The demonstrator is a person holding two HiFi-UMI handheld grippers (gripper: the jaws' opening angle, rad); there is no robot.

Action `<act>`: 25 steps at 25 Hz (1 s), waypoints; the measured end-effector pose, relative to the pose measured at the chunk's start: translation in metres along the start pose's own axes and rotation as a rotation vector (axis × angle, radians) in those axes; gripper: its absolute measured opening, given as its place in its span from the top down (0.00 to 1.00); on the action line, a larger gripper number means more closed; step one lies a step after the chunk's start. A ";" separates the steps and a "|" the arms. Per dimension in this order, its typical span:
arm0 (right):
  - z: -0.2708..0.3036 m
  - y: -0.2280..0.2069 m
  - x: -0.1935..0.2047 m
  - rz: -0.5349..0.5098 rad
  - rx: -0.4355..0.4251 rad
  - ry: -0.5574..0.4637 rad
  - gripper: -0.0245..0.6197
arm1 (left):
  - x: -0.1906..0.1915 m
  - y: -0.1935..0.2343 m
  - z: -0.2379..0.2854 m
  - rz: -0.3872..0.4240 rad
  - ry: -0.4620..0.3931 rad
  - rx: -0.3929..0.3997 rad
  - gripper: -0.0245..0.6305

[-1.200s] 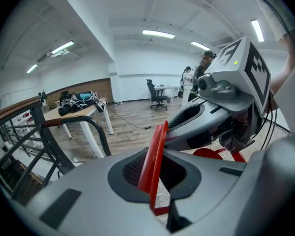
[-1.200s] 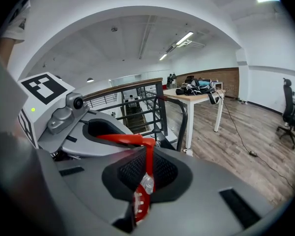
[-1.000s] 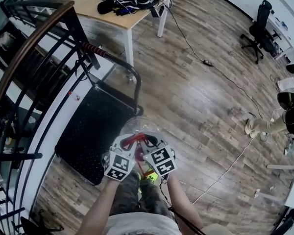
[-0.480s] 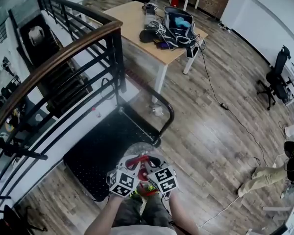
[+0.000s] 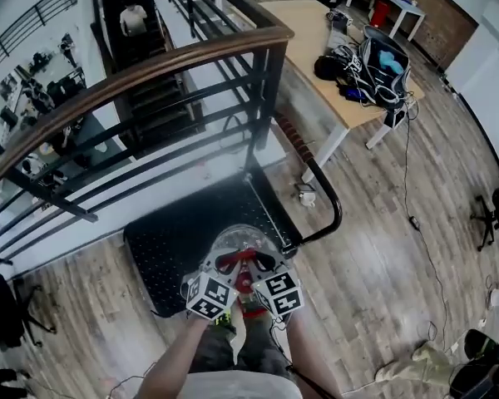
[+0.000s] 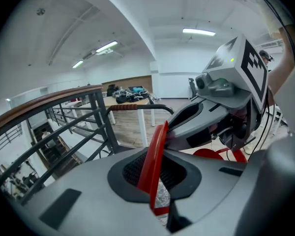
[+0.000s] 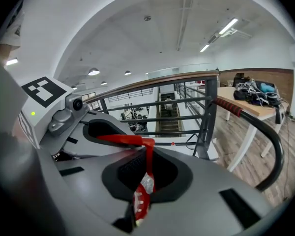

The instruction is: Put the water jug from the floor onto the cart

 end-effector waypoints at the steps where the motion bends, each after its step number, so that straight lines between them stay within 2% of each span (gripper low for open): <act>1: 0.008 -0.002 -0.004 -0.010 -0.021 0.003 0.93 | 0.000 0.006 0.001 -0.012 0.003 -0.017 0.91; 7: 0.047 -0.023 -0.019 -0.063 -0.144 0.022 0.93 | -0.004 0.036 0.017 -0.077 0.033 -0.118 0.91; 13: 0.096 -0.043 -0.016 -0.102 -0.234 0.049 0.93 | 0.010 0.066 0.047 -0.154 0.040 -0.193 0.91; 20: 0.156 -0.058 -0.005 -0.120 -0.268 0.085 0.93 | 0.039 0.104 0.083 -0.225 0.027 -0.223 0.91; 25: 0.198 -0.059 0.008 -0.123 -0.269 0.119 0.93 | 0.068 0.131 0.102 -0.237 0.025 -0.219 0.91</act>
Point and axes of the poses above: the fingertips, and each gripper's own axes: z forward along the fingers, y to its left, x out of its underside, the point moved 8 cm from there along -z, backward along the fingers, and after that the axes turned 13 degrees about x, right-handed, at the moved point
